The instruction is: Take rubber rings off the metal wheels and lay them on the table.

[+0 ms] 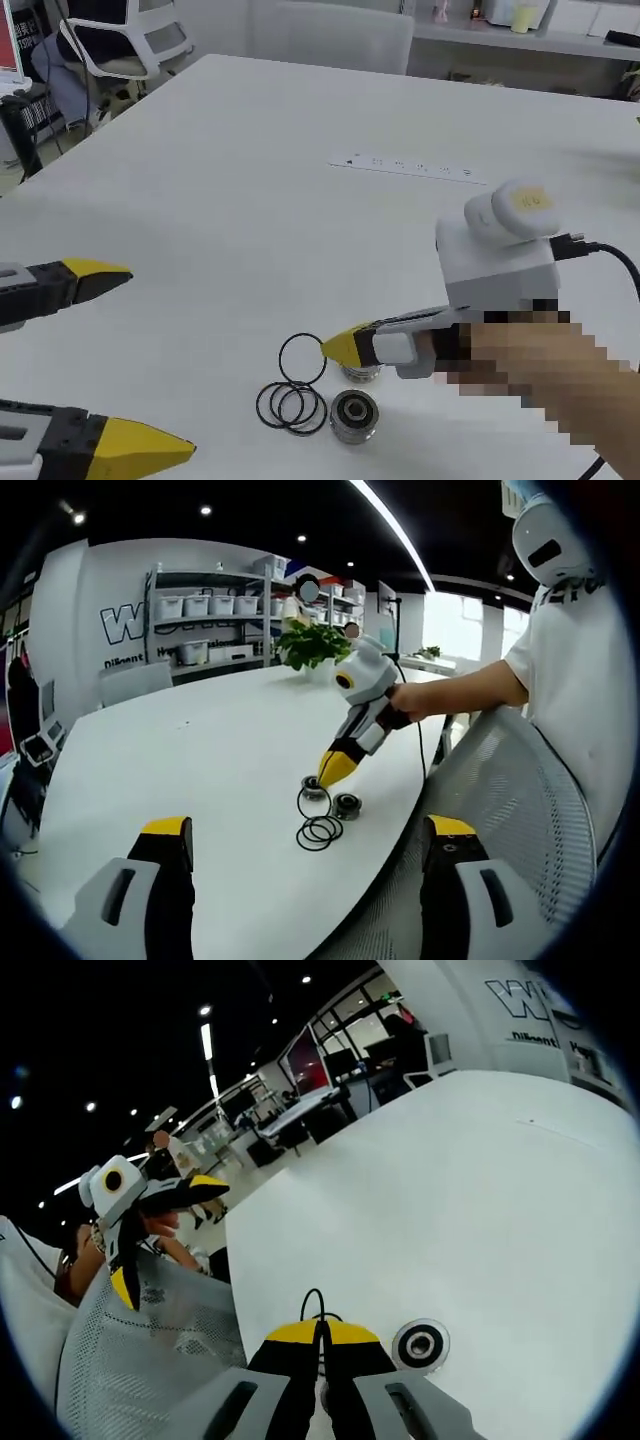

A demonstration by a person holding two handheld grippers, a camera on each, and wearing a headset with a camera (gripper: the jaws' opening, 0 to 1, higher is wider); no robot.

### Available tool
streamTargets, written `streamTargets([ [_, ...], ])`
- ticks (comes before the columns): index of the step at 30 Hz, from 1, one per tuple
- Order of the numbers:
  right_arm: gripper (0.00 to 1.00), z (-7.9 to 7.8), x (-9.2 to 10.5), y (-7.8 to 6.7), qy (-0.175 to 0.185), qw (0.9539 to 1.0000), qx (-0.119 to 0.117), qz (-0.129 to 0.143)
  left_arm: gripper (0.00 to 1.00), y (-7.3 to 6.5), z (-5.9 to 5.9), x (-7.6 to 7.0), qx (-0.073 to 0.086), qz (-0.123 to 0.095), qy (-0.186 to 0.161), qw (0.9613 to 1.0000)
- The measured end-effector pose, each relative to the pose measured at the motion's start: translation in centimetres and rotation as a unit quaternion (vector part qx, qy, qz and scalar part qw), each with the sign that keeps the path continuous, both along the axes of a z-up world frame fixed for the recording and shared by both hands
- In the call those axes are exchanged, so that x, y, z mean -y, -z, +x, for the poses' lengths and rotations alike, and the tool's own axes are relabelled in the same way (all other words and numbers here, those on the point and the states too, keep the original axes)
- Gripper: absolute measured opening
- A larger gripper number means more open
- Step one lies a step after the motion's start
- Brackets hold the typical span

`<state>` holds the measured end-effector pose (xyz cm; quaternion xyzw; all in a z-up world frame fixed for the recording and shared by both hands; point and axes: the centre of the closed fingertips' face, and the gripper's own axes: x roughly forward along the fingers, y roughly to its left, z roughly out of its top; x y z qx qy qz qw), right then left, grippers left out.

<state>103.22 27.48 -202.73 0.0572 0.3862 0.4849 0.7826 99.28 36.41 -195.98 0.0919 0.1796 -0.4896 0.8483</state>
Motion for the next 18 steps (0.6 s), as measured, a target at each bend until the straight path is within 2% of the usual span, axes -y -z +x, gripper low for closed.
streamTargets([
  [4,0.00,-0.3,-0.2,0.5,-0.010,0.9999,-0.004,-0.005,0.94,0.5,-0.4,0.7,-0.003,-0.002,0.003,1.0000],
  [9,0.00,-0.6,-0.6,0.9,-0.019,0.9998,-0.006,-0.010,0.94,1.5,-0.5,0.8,0.000,0.027,0.011,0.9996],
  [11,0.00,-0.7,-0.8,1.2,-0.025,0.9996,-0.006,-0.014,0.93,1.8,-0.5,0.7,-0.003,0.031,0.008,0.9995],
  [18,0.00,-1.1,-1.1,2.2,-0.033,0.9991,-0.010,-0.027,0.92,1.9,-0.3,0.4,-0.011,0.026,0.000,0.9996],
])
